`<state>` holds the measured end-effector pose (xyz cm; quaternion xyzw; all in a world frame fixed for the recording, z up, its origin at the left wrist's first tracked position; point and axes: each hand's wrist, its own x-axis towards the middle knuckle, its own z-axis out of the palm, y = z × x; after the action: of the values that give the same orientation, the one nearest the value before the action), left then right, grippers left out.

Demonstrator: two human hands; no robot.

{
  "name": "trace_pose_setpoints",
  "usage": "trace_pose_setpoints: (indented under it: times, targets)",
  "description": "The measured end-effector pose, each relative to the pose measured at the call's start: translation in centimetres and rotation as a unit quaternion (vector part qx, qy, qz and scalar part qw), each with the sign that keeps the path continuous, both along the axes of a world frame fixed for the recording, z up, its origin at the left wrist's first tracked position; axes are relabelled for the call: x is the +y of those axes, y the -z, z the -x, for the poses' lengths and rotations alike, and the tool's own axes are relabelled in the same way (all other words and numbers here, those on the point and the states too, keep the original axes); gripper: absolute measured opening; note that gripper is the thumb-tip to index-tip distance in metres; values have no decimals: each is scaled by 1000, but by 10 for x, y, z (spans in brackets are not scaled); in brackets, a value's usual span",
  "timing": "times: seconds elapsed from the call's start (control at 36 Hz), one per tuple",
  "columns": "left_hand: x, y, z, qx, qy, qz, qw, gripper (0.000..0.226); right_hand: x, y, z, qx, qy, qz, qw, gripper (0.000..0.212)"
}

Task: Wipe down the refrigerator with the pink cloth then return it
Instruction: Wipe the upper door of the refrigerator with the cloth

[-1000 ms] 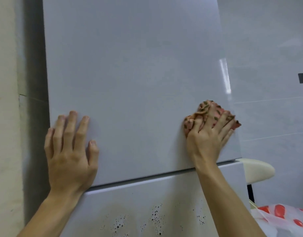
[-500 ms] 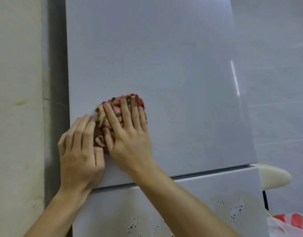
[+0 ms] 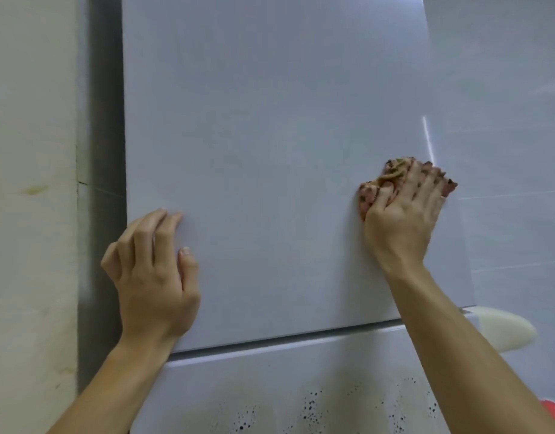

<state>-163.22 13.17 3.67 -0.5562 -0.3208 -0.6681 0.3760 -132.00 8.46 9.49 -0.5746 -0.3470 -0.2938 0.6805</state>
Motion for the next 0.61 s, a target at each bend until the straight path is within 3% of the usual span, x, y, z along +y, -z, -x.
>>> trace_pose_setpoints:
  times: [0.11, 0.39, 0.53, 0.61]
  targets:
    - [-2, 0, 1, -5, 9, 0, 1000, 46, 4, -15, 25, 16, 15, 10, 1000, 72]
    - [-7, -3, 13, 27, 41, 8, 999, 46, 25, -44, 126, -160, 23, -39, 986, 74]
    - [-2, -6, 33, 28, 57, -5, 998, 50, 37, -15, 217, -323, -39, -43, 944, 70]
    - [-3, -2, 56, -9, 44, -5, 999, 52, 40, 13, 259, -414, -43, 12, 909, 67]
